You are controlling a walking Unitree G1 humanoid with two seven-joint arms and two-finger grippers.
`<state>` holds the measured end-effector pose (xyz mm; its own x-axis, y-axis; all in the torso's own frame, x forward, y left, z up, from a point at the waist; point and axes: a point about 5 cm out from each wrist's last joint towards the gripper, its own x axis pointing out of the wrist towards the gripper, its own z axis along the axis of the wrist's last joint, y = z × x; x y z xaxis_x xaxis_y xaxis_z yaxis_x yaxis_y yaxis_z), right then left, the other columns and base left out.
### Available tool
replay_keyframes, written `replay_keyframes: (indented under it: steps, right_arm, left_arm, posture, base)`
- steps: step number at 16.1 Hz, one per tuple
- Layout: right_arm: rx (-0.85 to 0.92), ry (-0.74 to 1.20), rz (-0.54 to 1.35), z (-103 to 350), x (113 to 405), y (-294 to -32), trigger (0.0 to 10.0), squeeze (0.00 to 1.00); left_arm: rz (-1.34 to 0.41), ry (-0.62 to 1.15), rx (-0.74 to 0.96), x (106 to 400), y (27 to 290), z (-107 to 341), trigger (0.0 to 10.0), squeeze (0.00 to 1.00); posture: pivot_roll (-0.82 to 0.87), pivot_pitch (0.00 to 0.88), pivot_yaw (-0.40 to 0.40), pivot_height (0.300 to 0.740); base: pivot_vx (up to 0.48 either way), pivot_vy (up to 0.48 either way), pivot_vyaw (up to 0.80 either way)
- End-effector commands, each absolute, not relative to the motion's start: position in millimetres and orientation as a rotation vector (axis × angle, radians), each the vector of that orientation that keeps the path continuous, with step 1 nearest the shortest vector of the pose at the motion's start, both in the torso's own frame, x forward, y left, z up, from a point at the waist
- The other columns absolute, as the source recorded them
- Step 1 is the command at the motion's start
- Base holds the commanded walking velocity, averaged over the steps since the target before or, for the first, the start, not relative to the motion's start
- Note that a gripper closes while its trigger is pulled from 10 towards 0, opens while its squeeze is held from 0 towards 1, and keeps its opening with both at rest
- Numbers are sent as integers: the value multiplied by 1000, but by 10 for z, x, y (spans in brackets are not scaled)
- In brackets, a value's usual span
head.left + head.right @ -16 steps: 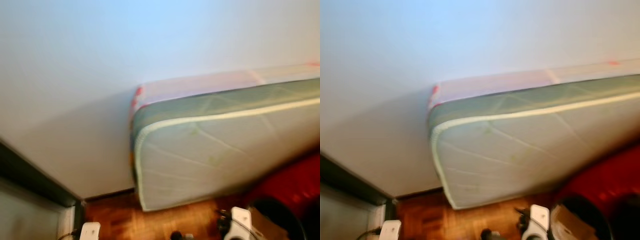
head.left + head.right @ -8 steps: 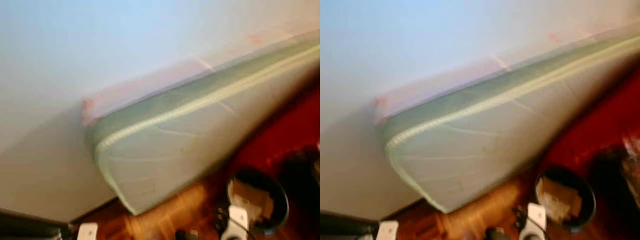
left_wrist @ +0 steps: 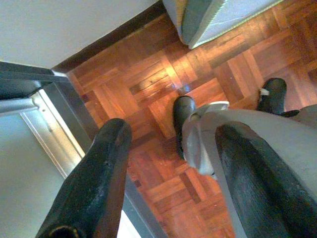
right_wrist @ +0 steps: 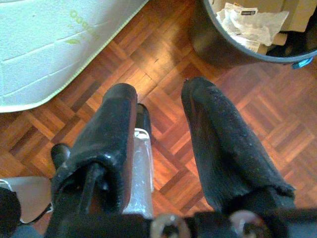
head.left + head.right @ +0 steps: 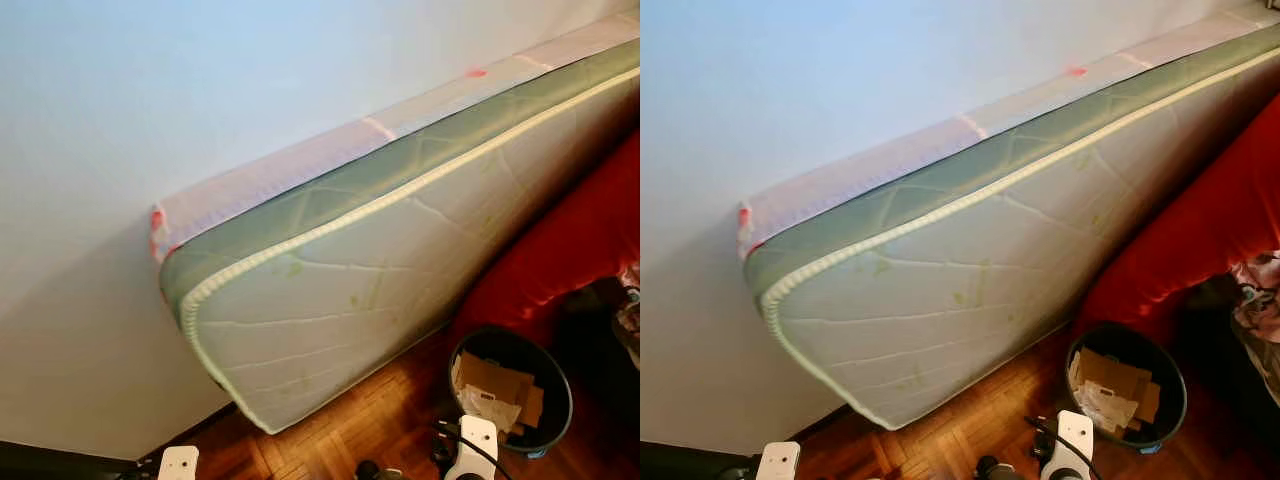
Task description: Clean up the room
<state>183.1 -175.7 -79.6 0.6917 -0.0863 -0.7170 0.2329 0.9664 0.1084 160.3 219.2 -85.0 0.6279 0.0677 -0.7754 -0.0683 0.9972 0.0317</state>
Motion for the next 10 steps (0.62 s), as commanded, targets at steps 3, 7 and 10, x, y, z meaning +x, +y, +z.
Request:
replay_keyframes:
  steps: [3,7,10]
  right_arm:
    - [203,808,-132,-607,2248,-1891,10000,0]
    - [186,816,-123,-612,2240,-1897,10000,0]
    - [186,808,-126,-612,2237,-1897,10000,0]
  left_arm:
    - [15,857,119,2291,2090,-555,10000,0]
    - [17,862,120,2277,2091,-564,10000,0]
    - [17,868,124,2263,2093,-573,10000,0]
  posture:
    - [71,0,-3,740]
    - [70,0,-5,740]
    - [67,0,-2,740]
  base:
    - [0,-407,0]
    - [0,-411,-659]
    - [0,-406,-213]
